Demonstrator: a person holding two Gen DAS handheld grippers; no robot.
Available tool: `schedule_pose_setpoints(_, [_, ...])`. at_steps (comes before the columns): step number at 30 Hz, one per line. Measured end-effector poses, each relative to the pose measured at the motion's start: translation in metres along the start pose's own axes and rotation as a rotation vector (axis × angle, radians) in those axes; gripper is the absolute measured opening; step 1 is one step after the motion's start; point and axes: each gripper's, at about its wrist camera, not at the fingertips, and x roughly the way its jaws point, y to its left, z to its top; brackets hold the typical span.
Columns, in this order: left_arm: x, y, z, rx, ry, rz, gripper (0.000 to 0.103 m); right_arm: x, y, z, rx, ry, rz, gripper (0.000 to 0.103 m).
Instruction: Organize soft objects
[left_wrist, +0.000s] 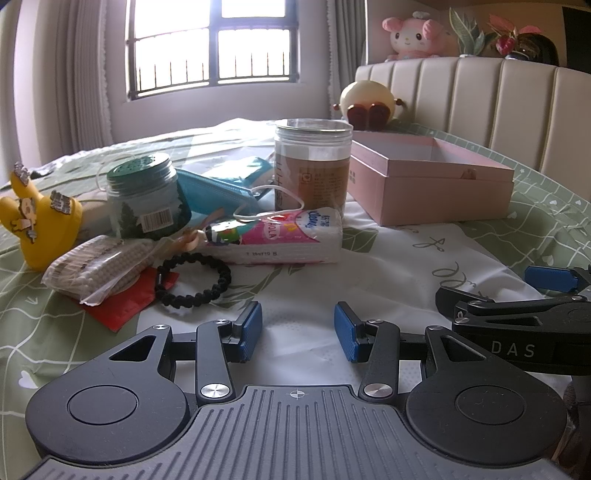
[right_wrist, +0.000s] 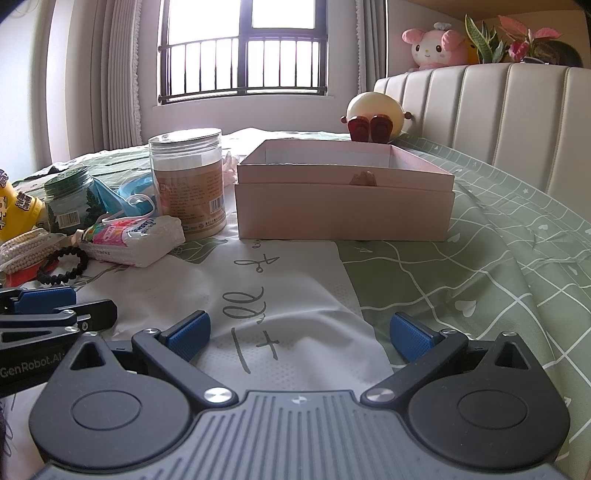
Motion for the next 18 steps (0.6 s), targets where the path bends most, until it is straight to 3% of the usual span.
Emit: schedule_pose_setpoints(18, [-0.0033, 0.0028, 0.0029, 0.002, -0.003, 0.003, 0.049, -0.0002, 0.0, 0.0, 0.001, -0.003, 0.0, 0.103])
